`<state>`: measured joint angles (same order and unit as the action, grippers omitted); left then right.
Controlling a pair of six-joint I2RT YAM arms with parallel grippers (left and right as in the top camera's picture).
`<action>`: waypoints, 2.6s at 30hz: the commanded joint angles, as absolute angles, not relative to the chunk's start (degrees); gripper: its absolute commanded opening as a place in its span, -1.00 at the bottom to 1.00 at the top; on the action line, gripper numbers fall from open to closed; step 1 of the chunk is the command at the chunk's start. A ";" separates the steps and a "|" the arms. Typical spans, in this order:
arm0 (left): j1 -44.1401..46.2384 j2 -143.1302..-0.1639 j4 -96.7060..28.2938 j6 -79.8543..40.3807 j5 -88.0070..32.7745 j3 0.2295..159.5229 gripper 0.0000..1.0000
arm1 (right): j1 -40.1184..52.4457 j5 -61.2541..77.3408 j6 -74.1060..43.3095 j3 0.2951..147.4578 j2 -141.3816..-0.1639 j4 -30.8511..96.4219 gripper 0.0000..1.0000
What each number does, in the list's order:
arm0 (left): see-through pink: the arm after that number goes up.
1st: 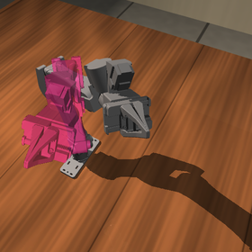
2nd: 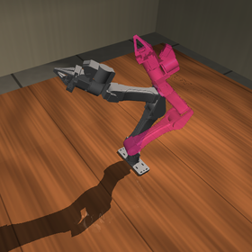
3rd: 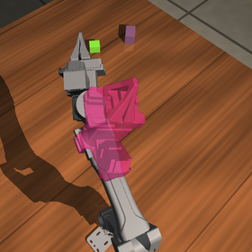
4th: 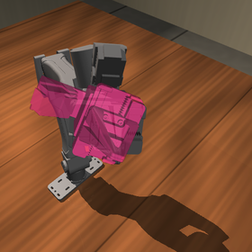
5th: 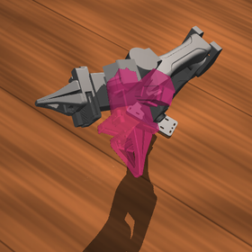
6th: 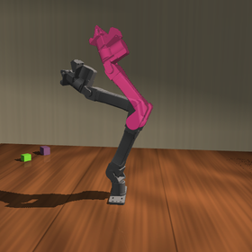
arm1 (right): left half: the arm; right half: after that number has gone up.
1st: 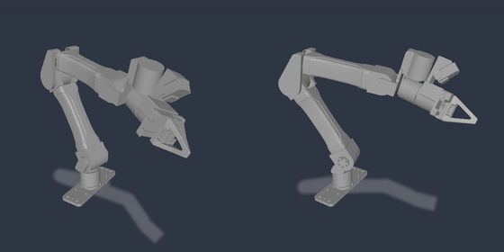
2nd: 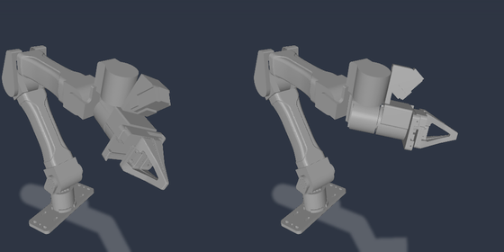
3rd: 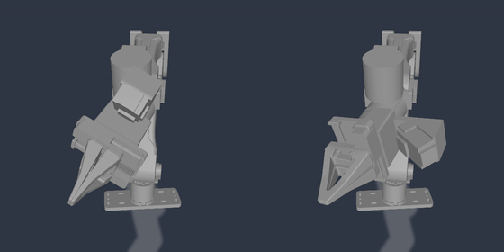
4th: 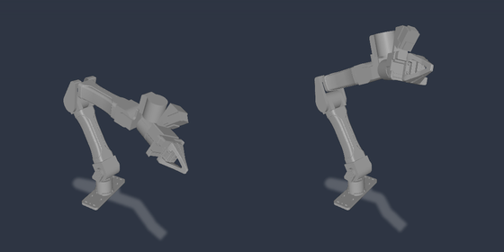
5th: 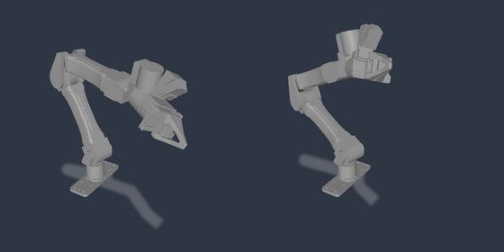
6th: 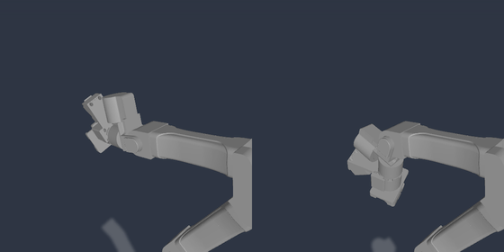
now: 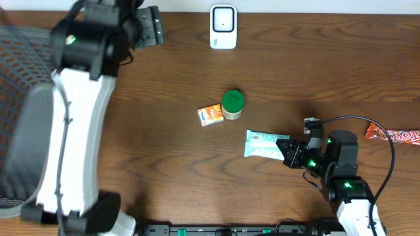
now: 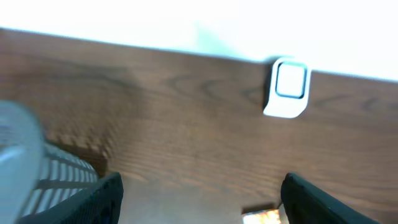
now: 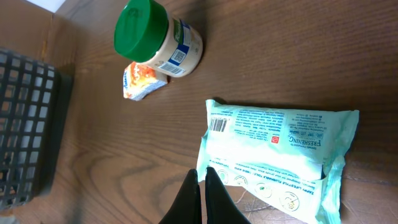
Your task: Scan the item barcode
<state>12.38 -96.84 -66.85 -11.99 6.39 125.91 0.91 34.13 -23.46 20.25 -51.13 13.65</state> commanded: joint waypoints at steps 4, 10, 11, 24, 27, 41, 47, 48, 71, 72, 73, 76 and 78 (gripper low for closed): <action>12.19 -90.80 -67.26 -11.68 7.16 125.80 0.63 | 0.84 39.11 -23.31 20.25 -51.11 11.57 -0.98; 12.19 -88.29 -68.18 -11.68 7.16 125.80 0.64 | 0.80 38.26 -25.52 20.25 -51.22 10.11 -0.98; 12.19 -88.29 -68.38 -11.68 7.16 125.80 0.63 | 0.80 36.60 -26.98 20.27 -51.29 10.63 -0.85; 12.16 -88.68 -71.72 -11.66 7.16 125.69 0.64 | 0.80 27.09 -45.56 20.25 -55.29 17.80 0.98; 12.16 -88.79 -71.96 -11.66 7.16 125.69 0.64 | 0.80 27.09 -45.54 20.25 -57.14 18.26 0.99; 12.16 -87.94 -55.57 -6.81 7.18 125.71 0.63 | 0.73 24.16 -36.14 20.29 -66.08 16.75 0.99; 12.16 -87.15 -49.95 6.15 7.46 125.71 0.63 | 0.73 22.65 -34.59 21.12 -66.06 16.71 0.99; 12.16 -87.11 -50.04 7.75 8.99 125.71 0.64 | 0.73 22.50 -34.30 21.26 -66.06 16.84 0.98; 12.16 -79.11 -42.59 10.90 27.73 110.93 0.64 | -4.89 20.29 -23.20 31.31 -66.63 30.22 0.98; 12.16 -78.19 -41.71 10.90 27.73 109.36 0.64 | -5.45 20.49 -22.74 31.44 -66.96 30.22 0.98; 12.16 -76.88 -40.34 10.90 27.73 107.18 0.64 | -6.02 21.06 -21.82 31.66 -67.42 30.22 0.99; 12.16 -73.54 -36.86 10.92 27.75 102.06 0.64 | -7.40 23.88 -19.09 33.39 -69.65 30.24 0.99; 12.16 -71.83 -35.18 10.94 27.73 99.74 0.63 | -7.81 25.23 -17.65 35.09 -71.59 30.28 0.99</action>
